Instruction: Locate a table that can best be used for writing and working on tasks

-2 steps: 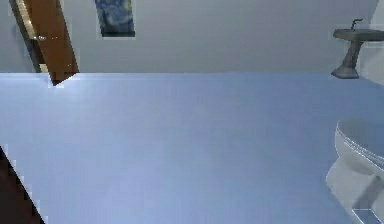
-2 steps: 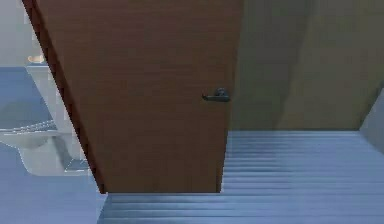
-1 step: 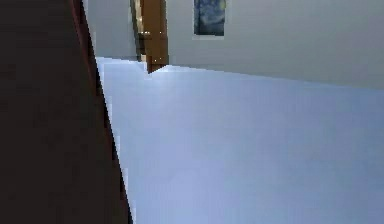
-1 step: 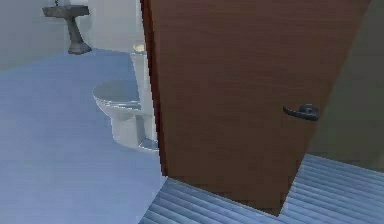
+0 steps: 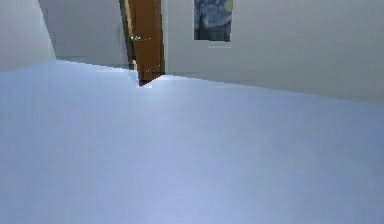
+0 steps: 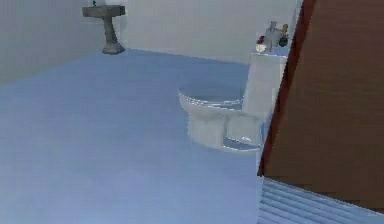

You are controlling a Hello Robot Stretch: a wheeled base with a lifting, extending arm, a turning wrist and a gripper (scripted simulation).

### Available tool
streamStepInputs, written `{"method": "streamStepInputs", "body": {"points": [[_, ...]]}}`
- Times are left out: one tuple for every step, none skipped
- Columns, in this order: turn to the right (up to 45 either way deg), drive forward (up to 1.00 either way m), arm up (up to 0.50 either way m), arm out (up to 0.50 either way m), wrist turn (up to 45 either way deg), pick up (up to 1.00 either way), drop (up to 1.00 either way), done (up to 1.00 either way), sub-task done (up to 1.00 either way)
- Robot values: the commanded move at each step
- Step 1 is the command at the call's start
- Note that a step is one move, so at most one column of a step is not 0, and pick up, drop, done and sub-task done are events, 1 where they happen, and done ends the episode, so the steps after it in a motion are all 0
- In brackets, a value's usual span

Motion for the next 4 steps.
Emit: {"method": "streamStepInputs", "body": {"points": [[-21.0,0.00,0.00,0.00,0.0,0.00,0.00,0.00,0.00],[0.0,1.00,0.00,0.00,0.0,0.00,0.00,0.00,0.00],[0.0,1.00,0.00,0.00,0.0,0.00,0.00,0.00,0.00],[0.0,1.00,0.00,0.00,0.0,0.00,0.00,0.00,0.00]]}}
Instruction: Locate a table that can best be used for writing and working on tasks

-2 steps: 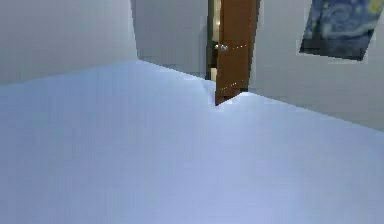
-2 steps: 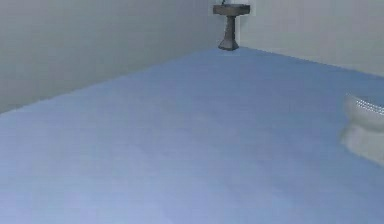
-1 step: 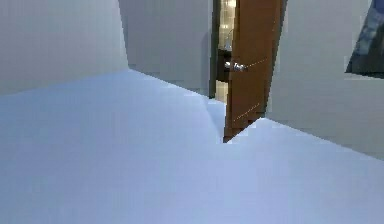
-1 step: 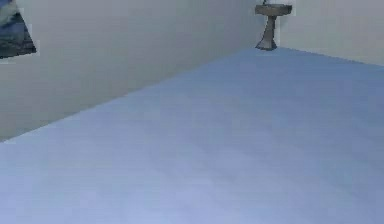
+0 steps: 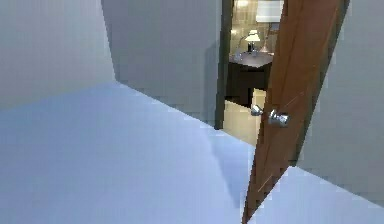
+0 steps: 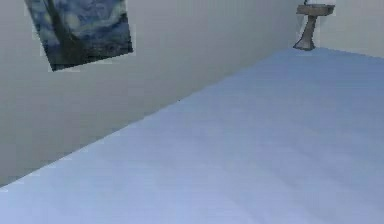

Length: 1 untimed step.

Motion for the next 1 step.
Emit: {"method": "streamStepInputs", "body": {"points": [[0.0,1.00,0.00,0.00,0.0,0.00,0.00,0.00,0.00]]}}
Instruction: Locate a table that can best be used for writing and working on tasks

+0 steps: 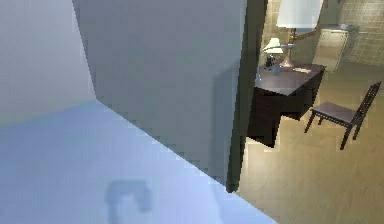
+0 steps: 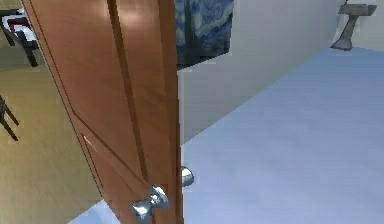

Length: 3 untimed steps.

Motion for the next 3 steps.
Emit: {"method": "streamStepInputs", "body": {"points": [[-6.0,0.00,0.00,0.00,0.0,0.00,0.00,0.00,0.00],[0.0,0.20,0.00,0.00,0.0,0.00,0.00,0.00,0.00],[45.0,0.00,0.00,0.00,0.0,0.00,0.00,0.00,0.00]]}}
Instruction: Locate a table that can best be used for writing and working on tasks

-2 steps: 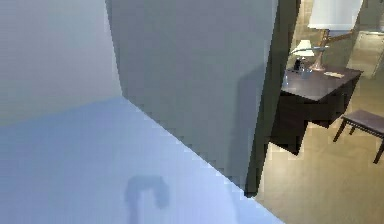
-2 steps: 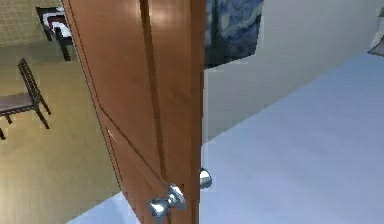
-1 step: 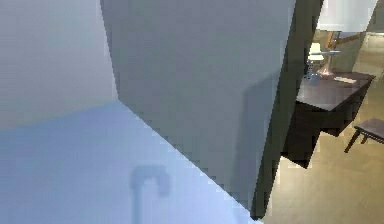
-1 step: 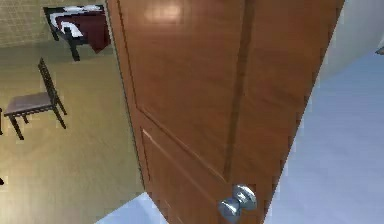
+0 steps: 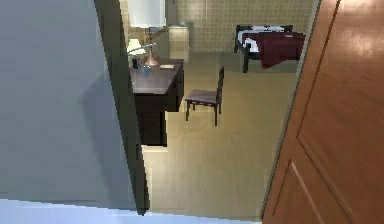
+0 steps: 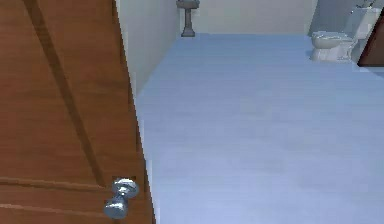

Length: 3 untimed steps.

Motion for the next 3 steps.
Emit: {"method": "streamStepInputs", "body": {"points": [[3.0,0.00,0.00,0.00,0.0,0.00,0.00,0.00,0.00],[0.0,1.00,0.00,0.00,0.0,0.00,0.00,0.00,0.00],[12.0,0.00,0.00,0.00,0.0,0.00,0.00,0.00,0.00]]}}
